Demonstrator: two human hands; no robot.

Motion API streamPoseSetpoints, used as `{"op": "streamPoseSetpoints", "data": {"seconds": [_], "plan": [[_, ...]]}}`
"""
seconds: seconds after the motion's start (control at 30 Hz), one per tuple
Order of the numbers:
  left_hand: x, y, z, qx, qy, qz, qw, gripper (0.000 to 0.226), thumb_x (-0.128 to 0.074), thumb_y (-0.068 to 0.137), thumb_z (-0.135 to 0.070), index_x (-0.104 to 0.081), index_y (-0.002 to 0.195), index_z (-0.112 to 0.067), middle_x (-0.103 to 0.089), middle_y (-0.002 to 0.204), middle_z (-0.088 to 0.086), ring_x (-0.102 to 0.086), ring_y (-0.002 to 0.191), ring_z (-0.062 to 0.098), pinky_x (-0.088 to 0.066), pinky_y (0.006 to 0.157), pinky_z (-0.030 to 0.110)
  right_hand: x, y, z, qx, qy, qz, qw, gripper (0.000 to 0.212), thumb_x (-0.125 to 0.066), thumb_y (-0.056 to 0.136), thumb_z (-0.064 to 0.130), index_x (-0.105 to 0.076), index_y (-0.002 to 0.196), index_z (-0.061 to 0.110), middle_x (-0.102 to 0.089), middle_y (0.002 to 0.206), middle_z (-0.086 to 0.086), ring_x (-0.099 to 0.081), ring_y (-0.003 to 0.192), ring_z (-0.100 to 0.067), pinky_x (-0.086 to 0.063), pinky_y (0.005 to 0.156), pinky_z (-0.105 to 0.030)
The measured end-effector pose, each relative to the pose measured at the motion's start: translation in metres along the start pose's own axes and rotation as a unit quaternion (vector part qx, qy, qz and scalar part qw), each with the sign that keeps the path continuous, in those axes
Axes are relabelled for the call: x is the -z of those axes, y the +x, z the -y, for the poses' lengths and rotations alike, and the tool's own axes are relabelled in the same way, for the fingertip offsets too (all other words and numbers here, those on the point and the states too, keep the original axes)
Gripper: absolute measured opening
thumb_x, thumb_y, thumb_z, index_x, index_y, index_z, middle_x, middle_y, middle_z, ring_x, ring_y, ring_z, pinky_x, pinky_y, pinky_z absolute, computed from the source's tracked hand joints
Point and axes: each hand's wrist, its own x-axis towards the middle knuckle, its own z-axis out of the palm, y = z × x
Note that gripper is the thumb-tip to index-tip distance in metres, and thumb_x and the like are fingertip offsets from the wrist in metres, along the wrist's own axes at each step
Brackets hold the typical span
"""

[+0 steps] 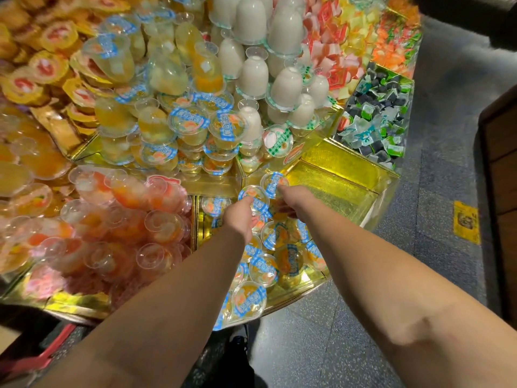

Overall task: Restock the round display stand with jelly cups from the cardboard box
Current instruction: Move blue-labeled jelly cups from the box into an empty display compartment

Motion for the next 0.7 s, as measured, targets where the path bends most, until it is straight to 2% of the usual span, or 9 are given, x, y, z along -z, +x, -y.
{"op": "streamPoseSetpoints", "data": {"seconds": [0.13,0.2,0.27,0.33,0.4,0.47,0.53,0.63,0.7], "plan": [[0.002,-0.012,-0.007,0.015,0.005,0.016,1.0,0.046,-0.057,0.097,-0.028,-0.048,0.139,-0.012,-0.042,0.143,0.011,-0.057,0.116,0.03,-0.049,0.101,0.038,0.01,-0.004,-0.001,0.007,-0.007,-0.017,1.0,0.057,-0.055,0.092,0.058,-0.058,0.116,0.006,-0.067,0.104,-0.011,-0.067,0.096,-0.03,-0.046,0.067,-0.033],[0.004,-0.021,-0.01,0.018,0.014,0.013,1.0,0.047,-0.054,0.099,-0.027,-0.045,0.142,-0.011,-0.038,0.149,0.012,-0.052,0.123,0.032,-0.047,0.102,0.038,0.017,-0.013,-0.002,0.021,-0.029,-0.038,0.999,0.055,-0.056,0.092,0.06,-0.057,0.111,0.008,-0.064,0.102,-0.012,-0.063,0.091,-0.03,-0.044,0.068,-0.034],[0.01,-0.034,-0.01,0.015,0.024,0.003,1.0,0.045,-0.052,0.099,-0.024,-0.045,0.142,-0.011,-0.038,0.15,0.012,-0.048,0.127,0.034,-0.046,0.102,0.038,0.025,-0.027,-0.006,0.038,-0.063,-0.065,0.995,0.056,-0.055,0.094,0.053,-0.057,0.117,0.002,-0.059,0.098,-0.013,-0.056,0.084,-0.03,-0.042,0.069,-0.032],[0.017,-0.051,-0.009,0.002,0.04,0.001,0.999,0.043,-0.053,0.098,-0.023,-0.048,0.139,-0.011,-0.043,0.143,0.011,-0.049,0.124,0.032,-0.047,0.097,0.037,0.033,-0.048,-0.012,0.071,-0.096,-0.091,0.989,0.047,-0.053,0.095,0.04,-0.055,0.122,0.002,-0.057,0.095,-0.011,-0.052,0.079,-0.027,-0.039,0.065,-0.028],[0.03,-0.076,-0.008,-0.025,0.063,0.029,0.997,0.038,-0.055,0.096,-0.023,-0.053,0.133,-0.01,-0.052,0.13,0.008,-0.057,0.107,0.027,-0.05,0.081,0.032,0.039,-0.079,-0.017,0.112,-0.118,-0.1,0.982,0.034,-0.052,0.095,0.035,-0.054,0.115,0.008,-0.059,0.094,-0.009,-0.052,0.077,-0.025,-0.037,0.063,-0.029],[0.051,-0.108,-0.011,-0.062,0.082,0.067,0.992,0.019,-0.056,0.095,-0.02,-0.062,0.11,-0.009,-0.059,0.1,0.004,-0.059,0.08,0.021,-0.048,0.063,0.026,0.042,-0.119,-0.018,0.159,-0.142,-0.094,0.972,0.032,-0.05,0.096,0.037,-0.057,0.114,0.011,-0.061,0.094,-0.008,-0.054,0.081,-0.025,-0.037,0.068,-0.029],[0.083,-0.142,-0.015,-0.111,0.094,0.078,0.986,0.008,-0.055,0.095,-0.017,-0.058,0.088,-0.014,-0.057,0.082,0.0,-0.058,0.069,0.017,-0.047,0.056,0.023,0.038,-0.164,-0.017,0.211,-0.174,-0.088,0.958,0.028,-0.049,0.096,0.038,-0.06,0.108,0.015,-0.064,0.095,-0.006,-0.057,0.086,-0.026,-0.039,0.07,-0.029],[0.149,-0.19,-0.019,-0.189,0.127,0.081,0.97,0.006,-0.056,0.095,-0.02,-0.059,0.095,-0.014,-0.061,0.085,0.006,-0.06,0.056,0.012,-0.045,0.048,0.019,0.017,-0.229,-0.013,0.283,-0.193,-0.061,0.937,0.021,-0.049,0.094,0.036,-0.061,0.101,0.02,-0.07,0.099,-0.007,-0.062,0.091,-0.028,-0.045,0.074,-0.032],[0.201,-0.224,-0.016,-0.232,0.18,0.039,0.955,0.011,-0.056,0.096,-0.019,-0.062,0.091,-0.012,-0.062,0.082,0.01,-0.056,0.06,0.014,-0.041,0.043,0.016,-0.007,-0.271,-0.01,0.33,-0.226,-0.03,0.916,0.019,-0.048,0.095,0.034,-0.061,0.098,0.02,-0.07,0.1,-0.009,-0.061,0.092,-0.027,-0.043,0.075,-0.031]]}}
